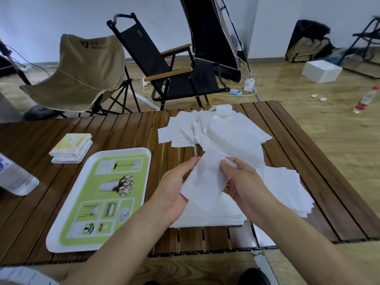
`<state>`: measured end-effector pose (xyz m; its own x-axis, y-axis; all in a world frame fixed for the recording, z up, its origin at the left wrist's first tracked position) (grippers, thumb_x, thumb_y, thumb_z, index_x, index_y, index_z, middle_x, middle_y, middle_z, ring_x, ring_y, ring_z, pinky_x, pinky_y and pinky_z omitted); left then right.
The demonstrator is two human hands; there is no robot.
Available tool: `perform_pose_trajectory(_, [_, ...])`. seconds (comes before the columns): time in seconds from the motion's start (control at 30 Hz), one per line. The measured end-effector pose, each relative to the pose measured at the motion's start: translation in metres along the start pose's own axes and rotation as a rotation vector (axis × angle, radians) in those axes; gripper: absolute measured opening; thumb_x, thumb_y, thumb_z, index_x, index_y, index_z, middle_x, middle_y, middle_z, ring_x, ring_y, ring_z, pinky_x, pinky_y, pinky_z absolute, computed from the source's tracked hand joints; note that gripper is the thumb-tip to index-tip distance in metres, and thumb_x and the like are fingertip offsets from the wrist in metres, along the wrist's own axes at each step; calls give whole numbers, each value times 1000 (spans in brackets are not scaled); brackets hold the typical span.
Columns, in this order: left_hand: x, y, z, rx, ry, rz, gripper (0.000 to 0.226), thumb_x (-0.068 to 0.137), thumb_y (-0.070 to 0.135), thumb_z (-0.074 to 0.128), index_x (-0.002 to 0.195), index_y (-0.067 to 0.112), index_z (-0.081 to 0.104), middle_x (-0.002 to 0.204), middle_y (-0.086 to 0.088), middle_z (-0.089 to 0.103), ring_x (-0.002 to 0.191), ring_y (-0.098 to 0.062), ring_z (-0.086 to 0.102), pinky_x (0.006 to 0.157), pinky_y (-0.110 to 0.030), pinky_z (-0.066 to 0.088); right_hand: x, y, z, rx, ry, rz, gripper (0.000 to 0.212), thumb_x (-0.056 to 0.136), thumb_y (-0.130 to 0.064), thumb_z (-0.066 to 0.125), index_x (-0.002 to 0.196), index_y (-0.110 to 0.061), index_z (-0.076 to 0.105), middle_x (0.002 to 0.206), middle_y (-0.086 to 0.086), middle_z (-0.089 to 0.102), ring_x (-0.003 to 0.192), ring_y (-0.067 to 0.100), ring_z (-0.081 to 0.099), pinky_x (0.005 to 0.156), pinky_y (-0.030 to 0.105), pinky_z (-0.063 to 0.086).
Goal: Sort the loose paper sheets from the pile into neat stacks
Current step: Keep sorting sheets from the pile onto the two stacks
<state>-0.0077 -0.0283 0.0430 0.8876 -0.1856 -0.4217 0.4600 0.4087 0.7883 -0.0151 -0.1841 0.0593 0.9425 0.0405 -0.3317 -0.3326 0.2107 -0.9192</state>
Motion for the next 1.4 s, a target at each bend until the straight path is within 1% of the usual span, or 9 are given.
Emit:
perform_pose_trajectory(0.27, [-3,1,-2,39,146,54,23,90,23,75,112,17,79,116,-7,77,114,-28,71,104,-49,54,0,2,1,-98,11,-2,22,103,-30,56,115,-14,65,114,7,69,107,24,68,91,37,58])
perform_pose_trajectory(0.47, [-14,17,1,326,338,458,13,91,17,77,102,23,79,98,4,79,100,-14,73,92,-33,59,4,5,-9,-464,193,-196,12,99,-28,61,104,-18,62,87,10,71,82,20,69,84,48,60])
perform_pose_trajectory(0.53, [-16,20,2,366,329,532,14,92,16,75,104,22,77,98,4,78,96,-11,72,85,-25,58,7,7,-12,-544,185,-198,27,96,-40,64,111,-19,58,97,1,72,95,17,70,87,41,59])
perform_pose_trajectory(0.67, [-14,19,3,216,244,431,19,92,12,74,109,19,74,101,1,78,97,-13,73,90,-31,58,11,10,-5,-238,-88,64,84,72,-78,68,131,-19,59,121,-4,71,109,11,69,103,40,53])
perform_pose_trajectory(0.8, [-10,17,4,-37,151,315,27,88,2,72,112,14,70,106,-7,78,97,-21,75,83,-35,62,5,5,0,-10,-283,150,49,88,-43,74,124,-11,70,119,2,75,107,18,71,98,35,53])
perform_pose_trajectory(0.93, [-10,14,1,188,226,356,31,85,-1,77,112,12,70,103,-10,77,97,-25,75,83,-38,63,7,4,-12,15,-148,61,31,93,-26,72,119,-9,72,114,6,77,109,25,73,99,41,56])
perform_pose_trajectory(1.1, [-7,4,-1,292,238,328,26,87,-3,75,109,10,70,97,-14,77,89,-27,76,73,-30,65,12,-26,-68,-756,235,-175,19,94,-28,70,94,-9,70,86,6,73,79,26,71,69,36,59])
perform_pose_trajectory(1.17, [-4,3,-2,357,235,328,24,88,0,75,107,13,70,95,-11,77,87,-25,77,71,-29,64,12,-35,-103,-819,354,-122,16,94,-24,70,88,-9,68,79,6,70,70,23,67,62,34,57])
perform_pose_trajectory(1.4, [6,1,-9,593,253,407,18,91,3,73,103,16,69,87,-5,75,78,-21,75,66,-25,62,26,-13,-170,-708,385,172,22,84,-26,83,97,-11,75,98,9,76,92,31,72,89,51,59])
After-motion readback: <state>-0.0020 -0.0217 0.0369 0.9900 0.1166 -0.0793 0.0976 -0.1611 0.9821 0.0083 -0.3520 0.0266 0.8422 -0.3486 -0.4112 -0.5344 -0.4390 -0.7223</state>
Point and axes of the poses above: each hand's wrist, its own x-axis towards the middle knuckle, its own z-axis out of the palm, y = z × x, the point moved 3 cm from there along x, towards the middle knuckle
